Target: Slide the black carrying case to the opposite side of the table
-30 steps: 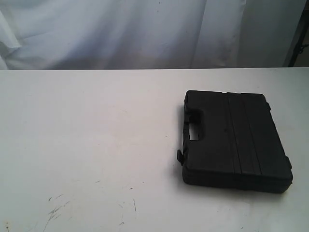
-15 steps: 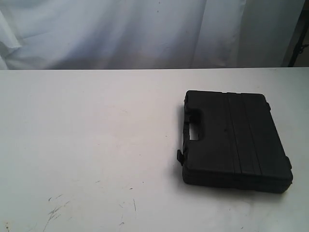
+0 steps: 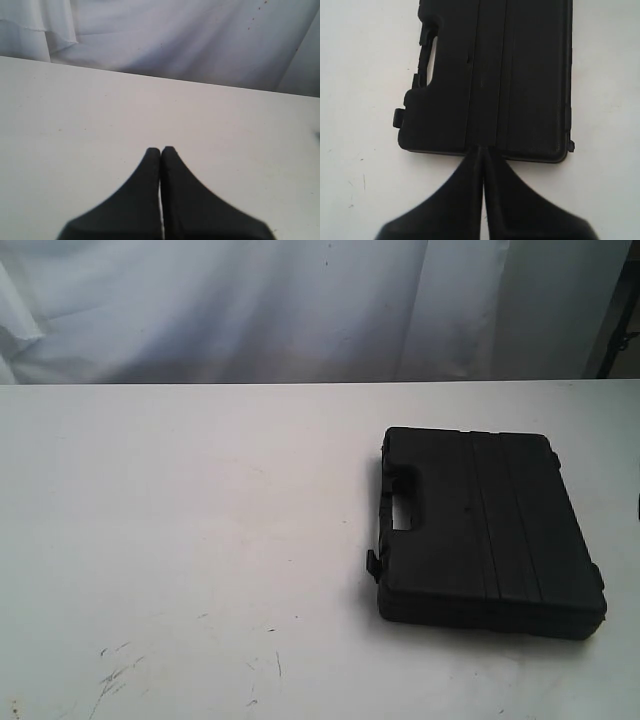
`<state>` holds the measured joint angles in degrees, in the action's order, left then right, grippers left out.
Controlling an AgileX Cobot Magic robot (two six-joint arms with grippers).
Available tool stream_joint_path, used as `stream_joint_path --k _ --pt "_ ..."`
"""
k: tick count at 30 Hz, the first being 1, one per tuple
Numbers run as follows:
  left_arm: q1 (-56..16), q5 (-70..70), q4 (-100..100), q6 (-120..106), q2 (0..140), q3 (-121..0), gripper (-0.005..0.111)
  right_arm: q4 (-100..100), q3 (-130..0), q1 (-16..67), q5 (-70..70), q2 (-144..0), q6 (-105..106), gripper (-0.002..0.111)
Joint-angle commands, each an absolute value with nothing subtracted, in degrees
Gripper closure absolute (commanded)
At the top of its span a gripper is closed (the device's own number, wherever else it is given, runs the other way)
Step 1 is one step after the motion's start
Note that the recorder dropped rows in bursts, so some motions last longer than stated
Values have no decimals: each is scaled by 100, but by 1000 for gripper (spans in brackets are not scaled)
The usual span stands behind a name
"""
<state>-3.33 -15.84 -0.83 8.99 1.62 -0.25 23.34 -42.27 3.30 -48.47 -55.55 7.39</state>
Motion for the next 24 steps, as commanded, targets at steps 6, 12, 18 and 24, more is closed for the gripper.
stream_joint_path --k 6,12,18,24 --pt "-325 -1530 -103 892 136 0 107 3145 -4303 550 -4416 -5568 1729 108" --pt "-325 -1530 -103 892 136 0 107 2476 -4888 1186 -4374 -5955 821 108" --pt "-325 -1530 -103 892 136 0 107 1659 -5496 1975 -4608 -6832 -153 108" --pt "-325 -1530 -103 892 136 0 107 1028 -6019 2684 -4715 -7917 -879 108"
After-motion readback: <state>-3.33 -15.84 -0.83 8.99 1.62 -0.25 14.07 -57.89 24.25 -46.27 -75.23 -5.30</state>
